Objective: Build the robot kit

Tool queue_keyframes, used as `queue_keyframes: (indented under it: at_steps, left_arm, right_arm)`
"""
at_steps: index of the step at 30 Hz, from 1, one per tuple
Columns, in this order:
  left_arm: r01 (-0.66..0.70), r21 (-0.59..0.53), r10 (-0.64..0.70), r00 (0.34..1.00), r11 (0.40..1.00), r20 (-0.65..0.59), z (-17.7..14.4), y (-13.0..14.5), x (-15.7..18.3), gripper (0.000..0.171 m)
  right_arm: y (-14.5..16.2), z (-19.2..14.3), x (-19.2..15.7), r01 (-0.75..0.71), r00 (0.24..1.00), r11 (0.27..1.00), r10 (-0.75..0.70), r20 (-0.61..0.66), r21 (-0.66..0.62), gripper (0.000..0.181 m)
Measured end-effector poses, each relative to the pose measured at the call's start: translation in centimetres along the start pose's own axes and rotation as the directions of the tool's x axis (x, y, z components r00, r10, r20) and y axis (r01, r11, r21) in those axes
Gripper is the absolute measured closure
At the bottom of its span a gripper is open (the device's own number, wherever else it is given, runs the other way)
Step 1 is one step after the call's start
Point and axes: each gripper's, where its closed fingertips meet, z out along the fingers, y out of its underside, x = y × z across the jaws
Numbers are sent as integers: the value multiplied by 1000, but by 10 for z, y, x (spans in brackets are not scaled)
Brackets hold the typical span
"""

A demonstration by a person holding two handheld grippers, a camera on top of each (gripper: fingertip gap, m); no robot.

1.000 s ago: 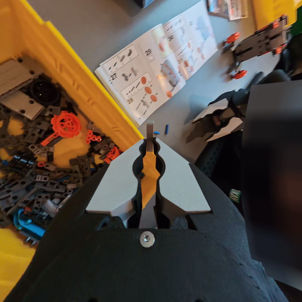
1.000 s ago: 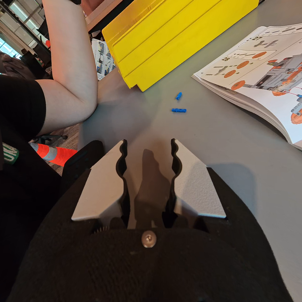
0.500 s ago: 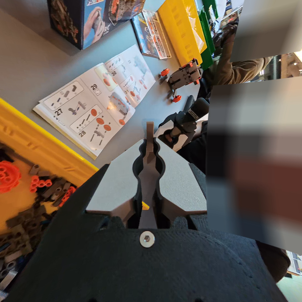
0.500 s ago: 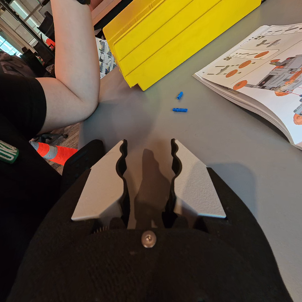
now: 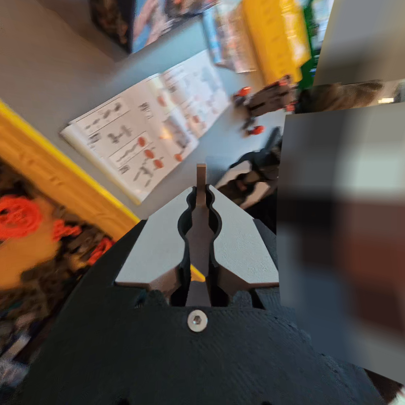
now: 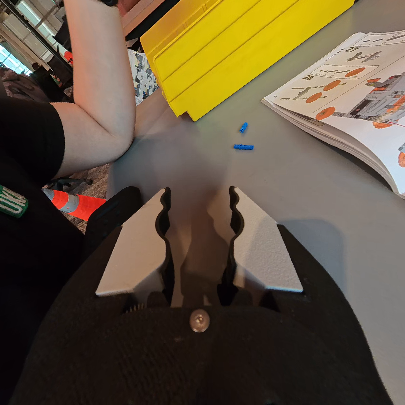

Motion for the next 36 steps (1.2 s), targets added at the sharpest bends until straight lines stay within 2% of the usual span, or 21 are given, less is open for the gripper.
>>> queue_keyframes:
  at_steps: [1,5,8,12,16,21,27,32,36]
  left_arm:
    - [9,-32,-6,994,999,105,3,6,-11,165]
    - [38,-163,29,919,986,393,15,31,-32,165]
    - [40,-223,69,883,974,463,30,43,-26,165]
    - [57,-356,172,798,933,578,51,66,-29,165]
    - [156,-465,208,741,871,638,68,92,-43,165]
    - [241,-486,229,655,840,720,71,100,-66,165]
    - [295,-556,277,633,777,723,73,114,-76,166]
    - [280,-575,312,620,769,720,72,113,-77,165]
    - [253,-606,382,582,754,718,67,109,-81,147]
  right_arm:
    - [0,0,0,-1,1000,1000,1,0,-1,128]
    - [0,0,0,-3,1000,1000,3,1,-2,128]
    - [0,0,0,-1,1000,1000,1,0,-3,128]
    - [0,0,0,-4,1000,1000,4,2,-4,128]
    - [0,0,-1,1,1000,1000,-1,4,-3,128]
    - [0,0,-1,-1,1000,1000,1,8,0,128]
    - [1,0,-2,-4,1000,1000,4,12,-2,128]
    - [1,0,-2,-10,1000,1000,10,13,-5,128]
    - [2,1,-2,-9,1000,1000,9,13,-10,128]
